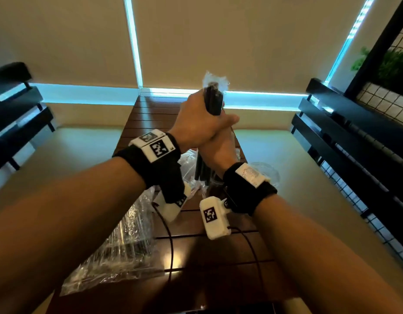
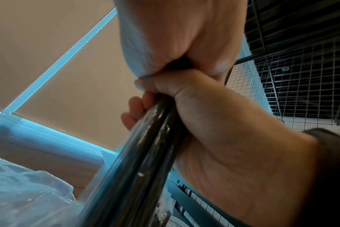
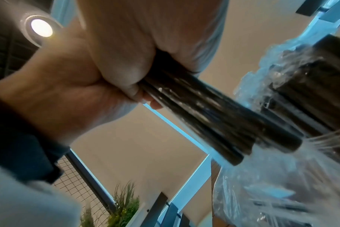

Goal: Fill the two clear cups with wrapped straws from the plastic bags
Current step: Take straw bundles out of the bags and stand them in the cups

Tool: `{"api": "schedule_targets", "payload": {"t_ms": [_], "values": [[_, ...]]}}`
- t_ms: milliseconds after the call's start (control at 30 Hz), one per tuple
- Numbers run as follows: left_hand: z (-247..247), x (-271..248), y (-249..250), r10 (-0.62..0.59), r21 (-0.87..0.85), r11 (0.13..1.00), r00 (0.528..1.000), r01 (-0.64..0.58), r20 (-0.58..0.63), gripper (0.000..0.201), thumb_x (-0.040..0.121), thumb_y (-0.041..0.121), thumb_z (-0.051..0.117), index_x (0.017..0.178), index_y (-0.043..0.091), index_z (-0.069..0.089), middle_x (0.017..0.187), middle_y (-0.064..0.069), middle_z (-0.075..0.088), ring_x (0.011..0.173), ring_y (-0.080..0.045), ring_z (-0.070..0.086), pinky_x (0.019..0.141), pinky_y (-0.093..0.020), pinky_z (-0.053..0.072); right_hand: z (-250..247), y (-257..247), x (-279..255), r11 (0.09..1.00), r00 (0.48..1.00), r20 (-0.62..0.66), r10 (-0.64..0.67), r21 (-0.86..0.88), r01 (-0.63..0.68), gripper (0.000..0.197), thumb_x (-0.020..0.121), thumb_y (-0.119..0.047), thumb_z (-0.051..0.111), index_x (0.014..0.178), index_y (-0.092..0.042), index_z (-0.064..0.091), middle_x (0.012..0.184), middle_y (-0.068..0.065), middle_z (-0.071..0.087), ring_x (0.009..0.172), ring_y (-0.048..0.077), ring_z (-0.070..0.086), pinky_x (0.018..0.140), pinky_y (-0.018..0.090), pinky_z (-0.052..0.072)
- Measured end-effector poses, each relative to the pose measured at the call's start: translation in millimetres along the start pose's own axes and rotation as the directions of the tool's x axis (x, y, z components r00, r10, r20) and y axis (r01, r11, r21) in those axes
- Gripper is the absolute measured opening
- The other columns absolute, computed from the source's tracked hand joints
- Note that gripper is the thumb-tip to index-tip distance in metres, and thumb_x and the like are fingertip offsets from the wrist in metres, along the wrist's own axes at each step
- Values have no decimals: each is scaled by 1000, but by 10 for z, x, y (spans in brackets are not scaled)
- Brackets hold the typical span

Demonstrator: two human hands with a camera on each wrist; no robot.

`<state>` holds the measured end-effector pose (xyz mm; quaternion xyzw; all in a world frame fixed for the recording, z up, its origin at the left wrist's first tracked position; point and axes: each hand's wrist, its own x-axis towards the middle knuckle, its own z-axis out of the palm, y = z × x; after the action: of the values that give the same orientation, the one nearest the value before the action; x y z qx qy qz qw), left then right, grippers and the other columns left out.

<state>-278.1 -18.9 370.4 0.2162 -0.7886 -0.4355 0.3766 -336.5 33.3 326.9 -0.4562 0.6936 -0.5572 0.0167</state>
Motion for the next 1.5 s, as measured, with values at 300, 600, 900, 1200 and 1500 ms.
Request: {"api": "schedule_targets", "payload": {"t_ms": [300, 600, 900, 1200, 1500], "values": [[-236, 185, 359, 178, -225, 950, 968, -215, -177, 26, 81, 9, 76, 74, 13, 52, 61, 7, 57, 63, -16, 67, 70, -32, 56, -79, 439, -337, 989, 893, 434, 123, 20, -146, 82, 55, -50, 85, 121, -22, 44, 101, -3, 57, 79, 16, 59, 73, 37, 55], [126, 35, 345, 198, -167, 966, 980, -199, -23, 34, 78, 7, 80, 76, -9, 51, 64, -12, 48, 53, -20, 55, 54, -33, 53, -47, 282, -73, 922, 874, 399, 276, 146, -358, 26, 72, -8, 81, 92, -3, 65, 69, 7, 62, 50, 13, 55, 50, 28, 48], [-168, 372, 190, 81, -250, 961, 984, -118, -157, 34, 76, -5, 72, 65, 16, 48, 59, 0, 46, 50, -18, 51, 57, -31, 48, -506, 506, 68, 832, 913, 341, 225, -555, 2, 105, 68, -37, 81, 152, -36, 18, 154, 10, 25, 139, 34, 29, 110, 56, 34], [120, 283, -218, -29, -300, 954, 996, 3, -83, 28, 79, -4, 73, 68, 8, 50, 56, -1, 45, 49, -17, 48, 59, -33, 49, -279, 993, -56, 851, 877, 330, 349, -503, -150, 108, 61, -35, 90, 148, -32, 25, 139, 12, 38, 120, 37, 54, 97, 45, 48], [273, 338, -446, -171, -363, 930, 944, 60, -284, 23, 75, 8, 75, 68, 13, 54, 55, 0, 51, 42, -14, 53, 57, -36, 57, -211, 1083, 59, 843, 878, 377, 297, -536, -55, 69, 67, -51, 81, 116, -25, 40, 109, 7, 56, 94, 30, 60, 76, 36, 47]]}}
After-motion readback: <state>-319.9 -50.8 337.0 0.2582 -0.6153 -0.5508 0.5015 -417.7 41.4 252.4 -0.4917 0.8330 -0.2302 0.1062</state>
